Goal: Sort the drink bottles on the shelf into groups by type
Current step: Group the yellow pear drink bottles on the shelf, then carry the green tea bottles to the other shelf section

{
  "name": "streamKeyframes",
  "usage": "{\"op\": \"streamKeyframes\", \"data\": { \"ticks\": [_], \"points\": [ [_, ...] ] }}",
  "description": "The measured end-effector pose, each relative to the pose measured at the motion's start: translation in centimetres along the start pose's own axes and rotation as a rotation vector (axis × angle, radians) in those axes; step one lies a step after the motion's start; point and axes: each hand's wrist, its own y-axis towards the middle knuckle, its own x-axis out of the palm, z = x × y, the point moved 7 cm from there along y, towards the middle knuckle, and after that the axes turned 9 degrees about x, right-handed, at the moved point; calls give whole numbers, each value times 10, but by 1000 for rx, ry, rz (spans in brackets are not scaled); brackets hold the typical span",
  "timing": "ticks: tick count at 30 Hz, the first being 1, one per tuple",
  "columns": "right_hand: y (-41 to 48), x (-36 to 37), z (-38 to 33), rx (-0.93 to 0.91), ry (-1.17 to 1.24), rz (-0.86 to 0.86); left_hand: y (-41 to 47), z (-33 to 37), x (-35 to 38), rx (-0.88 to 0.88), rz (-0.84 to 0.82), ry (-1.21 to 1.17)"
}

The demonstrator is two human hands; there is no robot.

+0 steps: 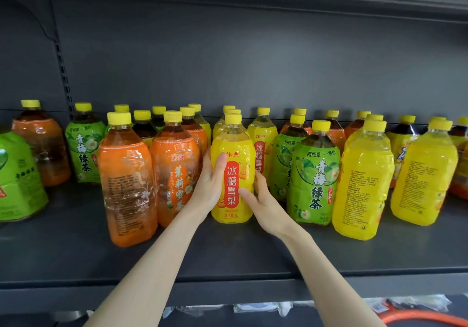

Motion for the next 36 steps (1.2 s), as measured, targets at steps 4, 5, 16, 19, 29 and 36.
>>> {"op": "streamKeyframes", "data": {
  "ticks": [4,5,16,19,29,36],
  "points": [
    [0,-1,-2,-5,-12,-3,1,0,-1,17,6,0],
    [0,-1,-3,-3,-14,-1,1,1,-1,21,5,2],
    [-7,2,-5,40,-166,93,-3,11,-2,24,17,63],
    [-9,1,-5,82,-267,103,-5,16,-5,15,20,92],
    [-56,-42,-57,-41,-577,417,-46,57,-17,209,276,487],
    [-94,-110,-88,-200,-561,714,-40,75,38,325,164,423]
  ]
}}
